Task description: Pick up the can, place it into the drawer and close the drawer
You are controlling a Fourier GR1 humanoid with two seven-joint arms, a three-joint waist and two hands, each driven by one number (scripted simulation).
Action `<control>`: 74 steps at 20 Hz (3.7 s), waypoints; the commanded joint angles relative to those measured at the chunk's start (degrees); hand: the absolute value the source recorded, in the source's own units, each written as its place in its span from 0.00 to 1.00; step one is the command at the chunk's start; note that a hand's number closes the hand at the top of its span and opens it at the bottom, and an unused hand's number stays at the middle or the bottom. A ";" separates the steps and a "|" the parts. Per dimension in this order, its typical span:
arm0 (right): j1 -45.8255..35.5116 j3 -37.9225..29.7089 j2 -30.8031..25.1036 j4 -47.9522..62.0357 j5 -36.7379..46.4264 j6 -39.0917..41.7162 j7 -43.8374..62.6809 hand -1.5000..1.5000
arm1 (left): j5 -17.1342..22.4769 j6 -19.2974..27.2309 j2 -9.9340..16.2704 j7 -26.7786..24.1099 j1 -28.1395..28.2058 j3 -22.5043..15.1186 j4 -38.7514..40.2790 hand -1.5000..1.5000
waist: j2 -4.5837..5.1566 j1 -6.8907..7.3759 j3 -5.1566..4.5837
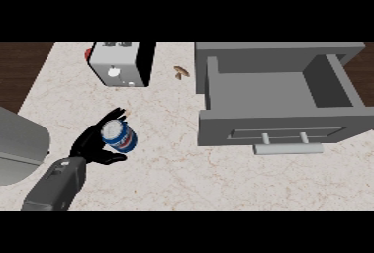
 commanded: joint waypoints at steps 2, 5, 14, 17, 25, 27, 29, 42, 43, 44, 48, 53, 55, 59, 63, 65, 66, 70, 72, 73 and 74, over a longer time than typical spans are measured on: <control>0.03 -0.55 0.18 -0.50 -1.66 0.56 1.10 0.00 | 1.09 -3.23 -1.25 0.15 -2.69 1.14 2.20 1.00 | 0.09 -0.24 -0.02; 1.23 0.58 2.29 -3.67 -1.30 0.41 2.26 0.00 | 0.07 -9.15 -1.09 1.24 -0.80 -0.72 1.37 1.00 | -0.07 0.15 0.01; 1.42 0.38 2.47 -3.29 -1.01 0.11 1.42 0.00 | 2.27 -12.04 -4.29 2.05 -2.01 -1.05 -7.06 1.00 | -0.42 0.97 0.10; 2.58 -3.40 -1.03 -5.20 -8.88 -2.38 7.13 0.00 | 6.83 -2.72 -6.13 4.32 -2.74 3.45 -9.08 1.00 | -0.64 1.20 0.10; 2.17 -2.34 2.21 -4.13 -3.37 -1.32 3.93 0.00 | 11.39 19.60 -13.10 5.58 0.29 7.53 -20.42 1.00 | -1.11 2.53 0.24; 3.22 -1.00 2.54 -4.63 -2.61 -2.26 3.03 0.00 | 11.64 20.94 -14.21 8.07 0.62 6.25 -27.27 1.00 | -1.43 3.12 0.30; 2.79 -2.51 2.11 -3.98 -3.33 -1.52 3.46 0.00 | 12.59 25.41 -14.45 9.77 0.52 3.41 -31.27 1.00 | -1.02 2.07 0.20; 5.73 1.99 2.55 -4.04 -1.14 -1.81 -0.97 0.00 | 13.31 42.57 -14.52 37.34 1.96 -9.74 -66.53 1.00 | -0.61 1.21 0.14; 2.64 1.19 1.82 -4.94 -2.89 -3.67 3.72 0.00 | 12.17 43.88 -14.58 36.93 0.89 -10.90 -65.82 1.00 | -0.49 1.23 0.11; 3.12 0.34 1.30 -4.85 -4.63 -3.61 4.08 0.00 | 11.95 46.10 -14.59 38.88 -1.98 -11.41 -65.72 1.00 | -0.50 1.03 0.11; 4.18 1.53 2.49 -6.61 -3.44 -3.18 2.83 0.00 | 10.63 51.85 -14.59 40.18 -7.15 -14.69 -63.83 1.00 | -0.43 0.52 0.12; 2.55 3.70 2.53 -3.07 -0.87 -2.98 1.08 0.00 | 11.62 57.38 -14.59 43.33 -13.67 -17.85 -61.95 1.00 | -0.35 0.47 0.14; 3.51 -0.76 2.52 -3.97 -3.60 -1.18 2.04 0.00 | 13.82 57.08 -14.58 40.05 -13.84 -18.17 -58.78 1.00 | -0.33 0.23 0.11; 5.84 1.48 2.53 -6.80 -4.68 -2.56 1.84 0.00 | 11.93 57.77 -14.59 45.23 -21.20 -16.01 -56.87 1.00 | -0.40 0.26 0.12; 2.09 3.56 2.52 -4.02 -0.64 -3.10 2.48 0.00 | 16.19 62.13 -14.59 39.21 -26.66 -19.21 -48.30 1.00 | -0.12 -0.17 0.12; 2.85 2.87 2.53 -7.08 -3.60 -3.87 3.54 0.00 | 17.75 63.40 -14.59 38.16 -29.25 -19.12 -44.65 1.00 | -0.09 -0.54 0.11; 2.99 2.06 2.54 -6.12 -3.15 -3.19 2.88 0.00 | 17.36 63.53 -14.59 39.84 -28.66 -20.16 -46.33 1.00 | -0.24 -0.04 0.12; 1.38 0.45 1.26 -2.41 -2.56 -2.58 2.31 0.00 | 18.76 63.61 -14.59 40.29 -35.13 -19.22 -40.79 1.00 | -0.20 -0.13 0.14; 3.02 4.16 2.51 -2.01 0.14 -2.83 -1.36 0.00 | 21.50 63.82 -14.59 37.95 -33.31 -22.83 -40.50 1.00 | -0.22 -0.37 0.15; 2.30 3.84 2.52 -6.16 -0.68 -4.46 3.44 0.00 | 21.87 65.62 -14.59 36.94 -35.34 -22.77 -37.42 1.00 | -0.13 -0.49 0.13; 2.05 6.50 2.53 -3.66 1.81 -5.68 -0.75 0.00 | 23.76 65.06 -14.59 35.49 -37.57 -22.92 -35.83 1.00 | 0.00 -0.97 0.16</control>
